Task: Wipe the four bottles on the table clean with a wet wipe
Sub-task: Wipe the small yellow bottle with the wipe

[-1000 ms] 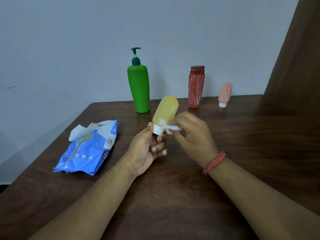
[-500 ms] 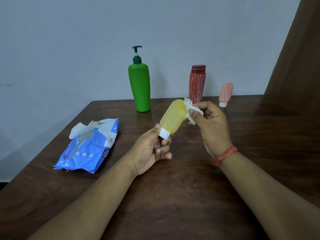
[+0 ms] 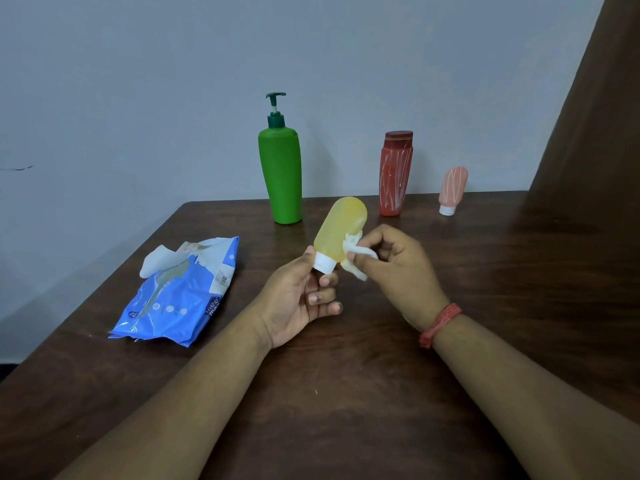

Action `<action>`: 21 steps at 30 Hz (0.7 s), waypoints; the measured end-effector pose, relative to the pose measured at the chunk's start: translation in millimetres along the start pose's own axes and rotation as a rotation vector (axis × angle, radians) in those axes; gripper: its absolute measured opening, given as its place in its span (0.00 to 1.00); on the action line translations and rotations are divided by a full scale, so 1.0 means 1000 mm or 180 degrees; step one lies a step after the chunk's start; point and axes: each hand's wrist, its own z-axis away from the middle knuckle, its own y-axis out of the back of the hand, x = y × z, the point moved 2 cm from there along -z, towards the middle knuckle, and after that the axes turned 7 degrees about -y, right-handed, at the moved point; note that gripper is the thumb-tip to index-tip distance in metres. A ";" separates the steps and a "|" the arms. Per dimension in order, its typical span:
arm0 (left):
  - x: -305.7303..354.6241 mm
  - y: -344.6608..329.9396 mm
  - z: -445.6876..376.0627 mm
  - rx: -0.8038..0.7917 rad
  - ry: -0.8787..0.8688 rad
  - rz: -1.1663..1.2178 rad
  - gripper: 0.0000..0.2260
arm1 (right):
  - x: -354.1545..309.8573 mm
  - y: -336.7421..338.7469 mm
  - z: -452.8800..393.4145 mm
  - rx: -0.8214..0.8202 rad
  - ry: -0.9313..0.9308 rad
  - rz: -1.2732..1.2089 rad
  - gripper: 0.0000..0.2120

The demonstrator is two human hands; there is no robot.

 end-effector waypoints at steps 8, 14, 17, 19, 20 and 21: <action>0.000 -0.002 0.000 0.0066 0.0160 -0.0169 0.16 | 0.005 -0.001 -0.001 0.0318 -0.0701 -0.1266 0.02; -0.001 -0.004 -0.001 0.0672 -0.0268 -0.0326 0.06 | 0.005 -0.008 0.002 0.0205 -0.0721 -0.1113 0.02; -0.001 -0.010 0.001 0.0769 -0.0399 -0.0766 0.09 | 0.005 -0.008 0.003 0.0257 -0.0700 -0.1121 0.02; -0.002 -0.014 0.002 0.0775 -0.0471 -0.1171 0.10 | 0.005 -0.008 0.002 0.0291 -0.0688 -0.1139 0.03; -0.004 -0.015 0.003 0.0755 -0.0506 -0.1380 0.10 | 0.006 -0.007 0.001 0.0295 -0.0688 -0.1145 0.03; -0.005 -0.016 0.003 0.0740 -0.0541 -0.1572 0.09 | 0.007 -0.007 0.001 0.0292 -0.0679 -0.1137 0.03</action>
